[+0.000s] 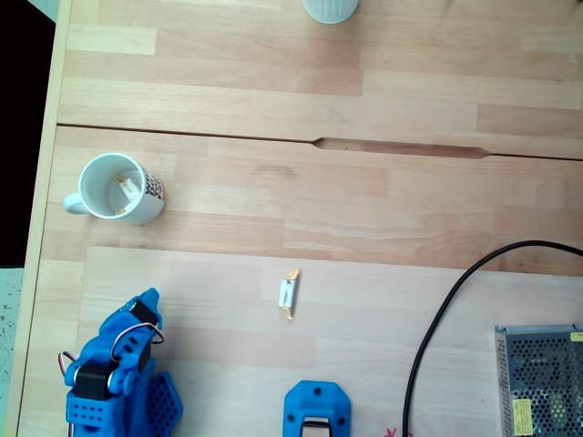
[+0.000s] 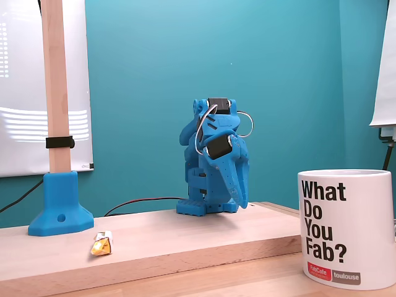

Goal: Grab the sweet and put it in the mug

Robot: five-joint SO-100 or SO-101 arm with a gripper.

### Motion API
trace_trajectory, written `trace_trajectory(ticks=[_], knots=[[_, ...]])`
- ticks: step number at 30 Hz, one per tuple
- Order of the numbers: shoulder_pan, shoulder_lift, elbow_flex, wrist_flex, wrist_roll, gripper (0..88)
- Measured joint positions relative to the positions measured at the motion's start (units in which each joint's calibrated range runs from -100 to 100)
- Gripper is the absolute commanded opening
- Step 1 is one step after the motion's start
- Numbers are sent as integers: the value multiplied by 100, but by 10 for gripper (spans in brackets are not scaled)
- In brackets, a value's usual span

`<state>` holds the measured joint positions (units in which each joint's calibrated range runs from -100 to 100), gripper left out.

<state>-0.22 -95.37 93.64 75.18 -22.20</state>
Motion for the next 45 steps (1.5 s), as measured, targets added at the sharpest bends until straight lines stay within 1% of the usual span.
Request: trace_trajectory(ticks=[2,3,4,6,8,9,10,14,38,45], knots=[[0,0,36,-73,34,31],[103,0,233,-236,156,31],[222,91,314,-521,376,31],[266,18,314,-1253,1153,31],[288,36,314,-1497,1993,31],[288,27,314,-1538,2271,31],[288,27,314,-1562,2413,31],[288,18,314,-1595,2525,31],[288,18,305,-1595,2574,31],[288,18,-780,-1595,2549,31]])
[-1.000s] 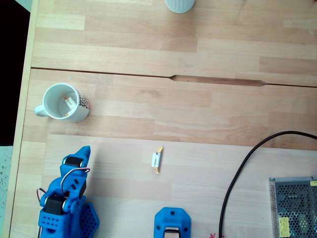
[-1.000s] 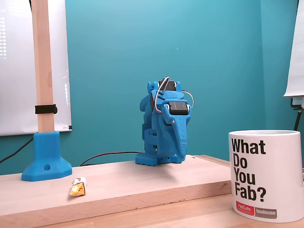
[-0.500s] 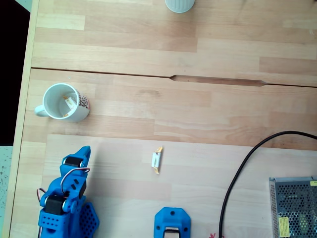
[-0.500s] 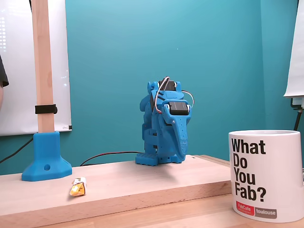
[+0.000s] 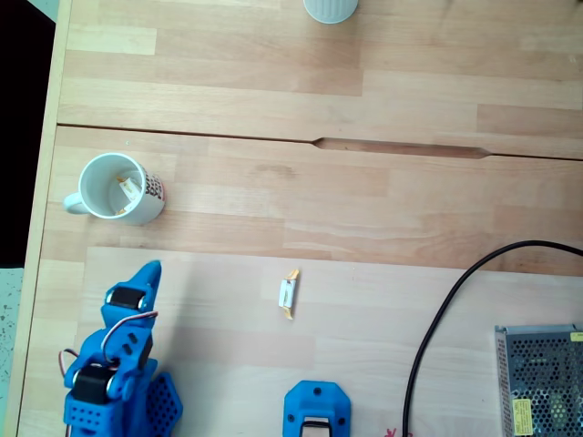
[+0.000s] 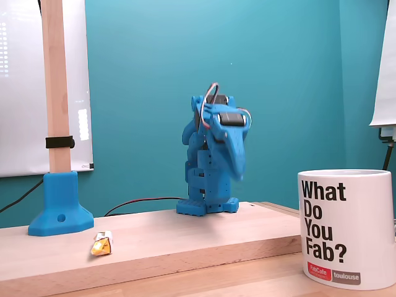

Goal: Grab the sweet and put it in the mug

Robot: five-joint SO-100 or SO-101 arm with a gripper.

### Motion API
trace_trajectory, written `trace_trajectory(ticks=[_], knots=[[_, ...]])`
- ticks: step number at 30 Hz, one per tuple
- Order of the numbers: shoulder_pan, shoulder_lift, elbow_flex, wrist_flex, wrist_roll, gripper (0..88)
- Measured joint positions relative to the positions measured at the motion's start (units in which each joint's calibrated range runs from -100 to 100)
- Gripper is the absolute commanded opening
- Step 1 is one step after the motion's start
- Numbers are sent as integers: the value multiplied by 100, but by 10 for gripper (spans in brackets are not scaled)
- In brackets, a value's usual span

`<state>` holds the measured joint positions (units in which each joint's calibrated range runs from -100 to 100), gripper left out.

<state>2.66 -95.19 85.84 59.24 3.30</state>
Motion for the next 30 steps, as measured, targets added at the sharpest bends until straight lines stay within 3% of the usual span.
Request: trace_trajectory(ticks=[14,30], knots=[[89,0,-394,16,24,34],[2083,0,-1201,0,24,39]])
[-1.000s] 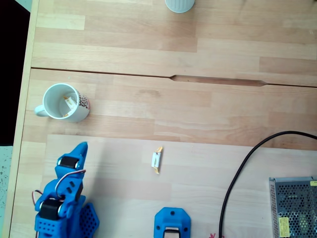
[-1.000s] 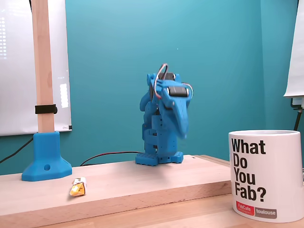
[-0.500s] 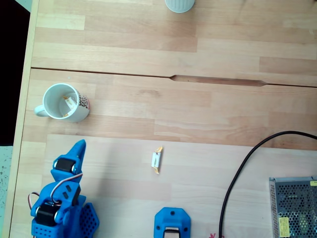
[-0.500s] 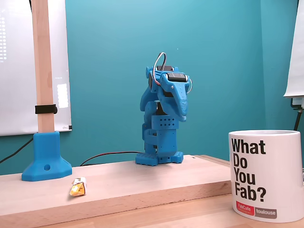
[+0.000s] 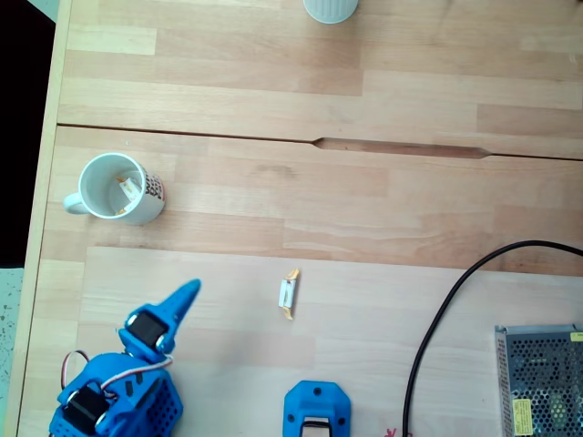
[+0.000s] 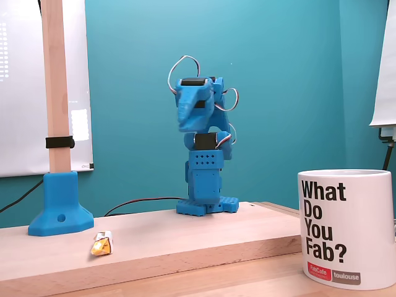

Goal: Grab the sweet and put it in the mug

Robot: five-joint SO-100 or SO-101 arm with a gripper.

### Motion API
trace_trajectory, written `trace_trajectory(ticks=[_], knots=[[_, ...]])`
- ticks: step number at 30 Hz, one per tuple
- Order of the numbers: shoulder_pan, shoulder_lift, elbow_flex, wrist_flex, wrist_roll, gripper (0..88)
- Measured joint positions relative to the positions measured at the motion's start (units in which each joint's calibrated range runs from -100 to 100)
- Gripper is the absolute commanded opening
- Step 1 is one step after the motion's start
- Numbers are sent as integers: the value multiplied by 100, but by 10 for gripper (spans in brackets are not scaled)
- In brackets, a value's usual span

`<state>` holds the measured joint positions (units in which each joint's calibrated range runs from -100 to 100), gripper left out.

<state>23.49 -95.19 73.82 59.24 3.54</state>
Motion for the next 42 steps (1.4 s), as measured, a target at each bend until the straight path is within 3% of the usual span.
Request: trace_trajectory(ticks=[7,12,24,35,42], knots=[[820,36,161,-81,0,40],[1071,36,475,-781,0,40],[1411,27,1067,-1953,0,39],[1418,18,1112,-3889,0,39],[1418,18,977,-4190,0,39]])
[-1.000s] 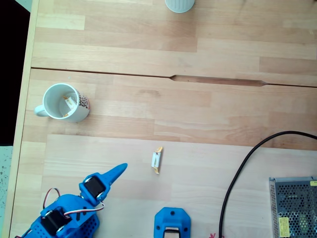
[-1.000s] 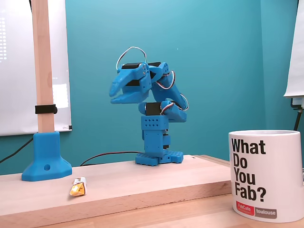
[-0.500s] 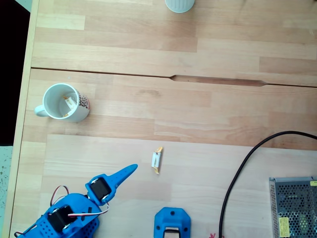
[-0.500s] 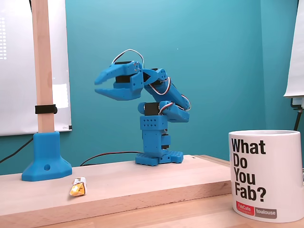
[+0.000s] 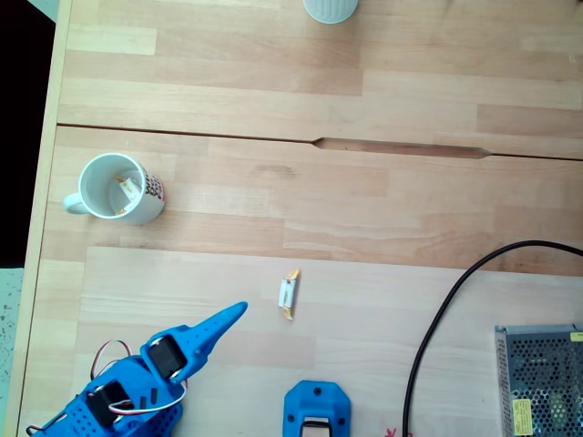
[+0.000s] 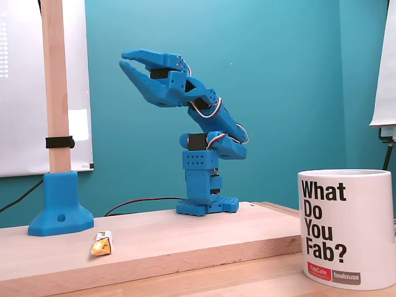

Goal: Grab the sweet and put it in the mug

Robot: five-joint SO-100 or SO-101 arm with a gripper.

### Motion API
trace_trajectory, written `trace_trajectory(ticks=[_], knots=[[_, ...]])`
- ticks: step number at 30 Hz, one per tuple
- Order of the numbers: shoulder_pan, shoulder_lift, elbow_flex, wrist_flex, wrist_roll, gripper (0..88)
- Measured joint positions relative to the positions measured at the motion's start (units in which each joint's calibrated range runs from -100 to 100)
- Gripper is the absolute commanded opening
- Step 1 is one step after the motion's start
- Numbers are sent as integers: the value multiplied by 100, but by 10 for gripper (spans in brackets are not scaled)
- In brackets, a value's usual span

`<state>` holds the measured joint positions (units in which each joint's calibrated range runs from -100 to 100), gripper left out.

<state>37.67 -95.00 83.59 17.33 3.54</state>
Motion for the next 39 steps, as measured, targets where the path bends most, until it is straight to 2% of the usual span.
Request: trace_trajectory(ticks=[23,30,39], knots=[[15,109,-323,0,0,39],[15,1381,-152,0,0,39],[15,3497,-1147,0,0,39]])
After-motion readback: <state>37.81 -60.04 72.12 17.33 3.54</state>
